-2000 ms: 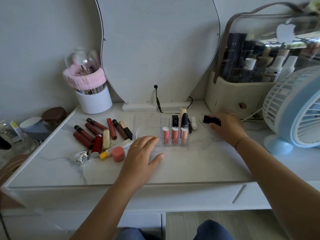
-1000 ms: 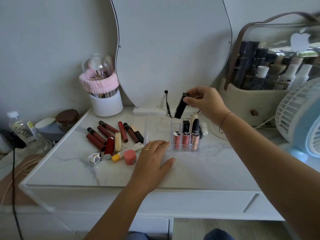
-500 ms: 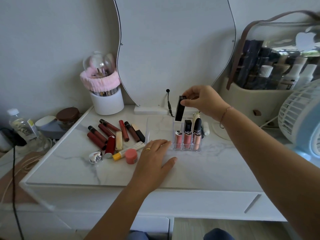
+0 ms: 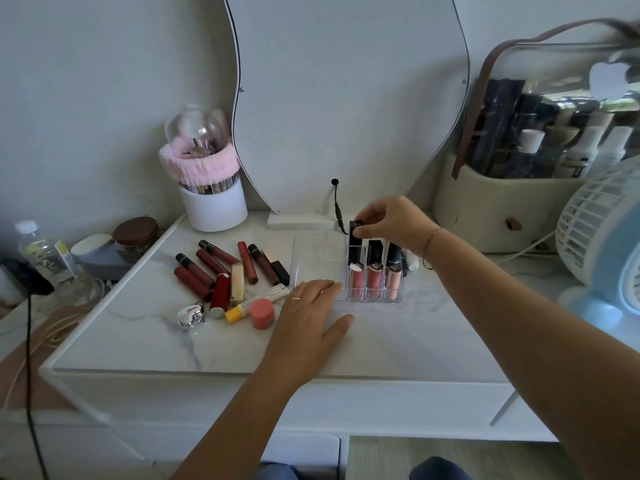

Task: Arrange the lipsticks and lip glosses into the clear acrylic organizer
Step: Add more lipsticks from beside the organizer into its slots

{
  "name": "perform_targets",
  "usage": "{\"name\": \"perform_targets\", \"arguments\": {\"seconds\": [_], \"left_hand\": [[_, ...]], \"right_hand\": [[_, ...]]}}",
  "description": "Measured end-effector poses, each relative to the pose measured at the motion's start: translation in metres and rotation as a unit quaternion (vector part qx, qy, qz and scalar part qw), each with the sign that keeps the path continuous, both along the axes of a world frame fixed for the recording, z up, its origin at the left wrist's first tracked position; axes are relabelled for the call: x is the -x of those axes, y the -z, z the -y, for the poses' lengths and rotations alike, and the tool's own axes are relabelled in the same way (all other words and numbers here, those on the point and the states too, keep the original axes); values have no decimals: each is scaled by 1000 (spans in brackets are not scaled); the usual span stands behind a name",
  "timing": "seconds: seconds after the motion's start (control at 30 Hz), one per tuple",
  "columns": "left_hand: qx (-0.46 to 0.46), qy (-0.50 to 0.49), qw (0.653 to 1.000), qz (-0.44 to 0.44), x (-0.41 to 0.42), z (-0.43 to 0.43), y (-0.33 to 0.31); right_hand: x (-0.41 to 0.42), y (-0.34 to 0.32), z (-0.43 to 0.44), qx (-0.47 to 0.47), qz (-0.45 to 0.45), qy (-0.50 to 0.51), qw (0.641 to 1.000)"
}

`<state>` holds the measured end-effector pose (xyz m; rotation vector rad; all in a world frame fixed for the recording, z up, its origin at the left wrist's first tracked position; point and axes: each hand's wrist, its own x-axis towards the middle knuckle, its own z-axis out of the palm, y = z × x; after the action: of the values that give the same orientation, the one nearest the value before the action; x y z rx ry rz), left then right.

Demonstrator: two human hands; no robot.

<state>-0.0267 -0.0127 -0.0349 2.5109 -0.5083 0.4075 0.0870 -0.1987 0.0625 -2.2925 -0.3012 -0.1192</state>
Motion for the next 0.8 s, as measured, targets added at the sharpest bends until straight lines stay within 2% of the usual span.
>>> {"name": "perform_targets", "arguments": {"seconds": [0.27,0.43,0.57,0.8], "left_hand": [[-3,-3,1000,1,0,0,-1],[-11,0,1000,10,0,-1,1],[-12,1,1000,20,0,0,1],[-17,-3,1000,18,0,0,-1]], "right_hand": [[-3,-1,8,16,-14,-12,1000],[-3,4,50,-44,41,105,993],[0,37,71,-29,-16,160,987],[-7,61,64,-3,-76,183,980]]}}
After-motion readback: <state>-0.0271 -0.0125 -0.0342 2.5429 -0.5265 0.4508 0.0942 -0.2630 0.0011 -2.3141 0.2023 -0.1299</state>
